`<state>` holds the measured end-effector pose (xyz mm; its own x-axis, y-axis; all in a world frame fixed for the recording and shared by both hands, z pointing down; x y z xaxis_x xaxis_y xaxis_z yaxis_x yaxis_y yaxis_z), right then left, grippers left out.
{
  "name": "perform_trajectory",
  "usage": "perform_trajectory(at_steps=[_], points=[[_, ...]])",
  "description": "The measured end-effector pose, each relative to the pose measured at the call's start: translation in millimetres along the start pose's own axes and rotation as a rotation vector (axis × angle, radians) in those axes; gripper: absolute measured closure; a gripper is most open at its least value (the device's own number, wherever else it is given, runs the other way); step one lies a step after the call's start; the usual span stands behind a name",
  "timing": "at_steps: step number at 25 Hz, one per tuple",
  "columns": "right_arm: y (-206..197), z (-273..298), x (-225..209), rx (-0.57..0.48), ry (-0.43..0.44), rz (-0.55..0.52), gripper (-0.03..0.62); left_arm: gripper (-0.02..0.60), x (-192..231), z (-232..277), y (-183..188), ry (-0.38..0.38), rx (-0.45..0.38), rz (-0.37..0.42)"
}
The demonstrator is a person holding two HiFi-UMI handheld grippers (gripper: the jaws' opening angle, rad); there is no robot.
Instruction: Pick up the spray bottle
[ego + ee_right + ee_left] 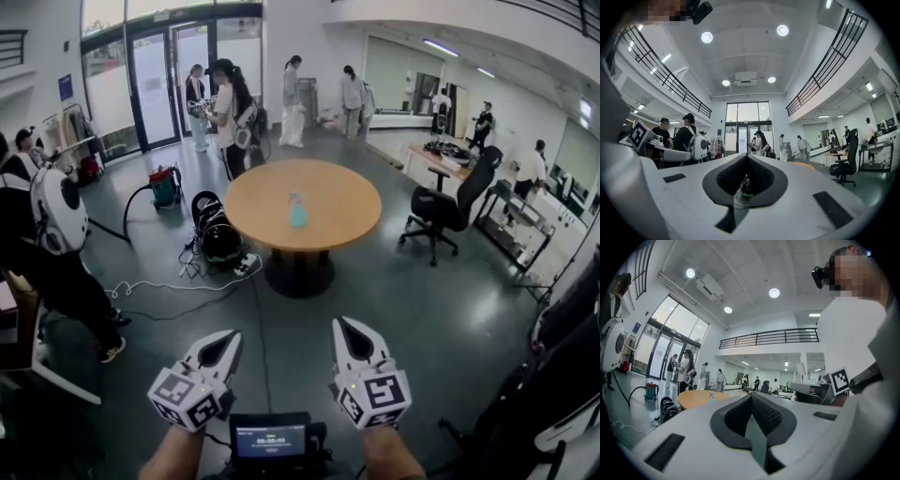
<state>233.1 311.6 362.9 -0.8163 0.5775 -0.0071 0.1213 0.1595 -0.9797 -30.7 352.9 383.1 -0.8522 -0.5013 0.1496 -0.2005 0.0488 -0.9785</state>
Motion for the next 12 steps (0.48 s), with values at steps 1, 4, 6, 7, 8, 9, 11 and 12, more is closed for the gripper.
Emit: perform_trajectory(at_steps=[1,4,6,7,8,9,11,12], points=[[-2.5,2.4,-7.2,0.005,0.009,0.002,0.583,0.588,-0.6,7.5,-1.3,0.005,0.006,0.002],[-8.2,8.9,-26.6,0.017,0.02,0.013,0.583,0.588,-2.0,28.6,-3.4,0.005,0.005,-0.001],[-11.1,14.5,-36.6,0.017,0.022,0.016,0.583,0.588,-0.1,40.0,-4.1,0.007,0.012,-0.006],[-12.9,17.4,-40.7,0.019,0.02,0.02,0.583,0.588,1.7,44.9,-4.7,0.01,0.022,-0.005],[-15.1,20.2,-44.9,0.022,0.017,0.026,0.583,0.588,3.8,49.6,-5.3,0.012,0.032,-0.001],[-17.4,23.3,-49.2,0.027,0.014,0.031,0.583,0.588,6.1,54.5,-5.9,0.012,0.039,0.001],[-20.6,31.3,-56.8,0.037,0.008,0.036,0.583,0.588,12.4,65.5,-6.0,0.009,0.039,0.0],[-21.3,36.1,-59.5,0.039,0.005,0.036,0.583,0.588,16.3,71.1,-5.9,0.005,0.036,-0.002]])
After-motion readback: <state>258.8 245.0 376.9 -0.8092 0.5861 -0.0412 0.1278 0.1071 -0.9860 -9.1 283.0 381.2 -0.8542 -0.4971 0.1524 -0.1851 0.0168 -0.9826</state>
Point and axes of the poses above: the fingertips, and each gripper's own axes: z forward along the fingers, x to its left, y out of its top, the point moved 9 cm from there along -z, backward along the fingers, and after that the axes turned 8 degrees about -x, right-handed, at the moved point
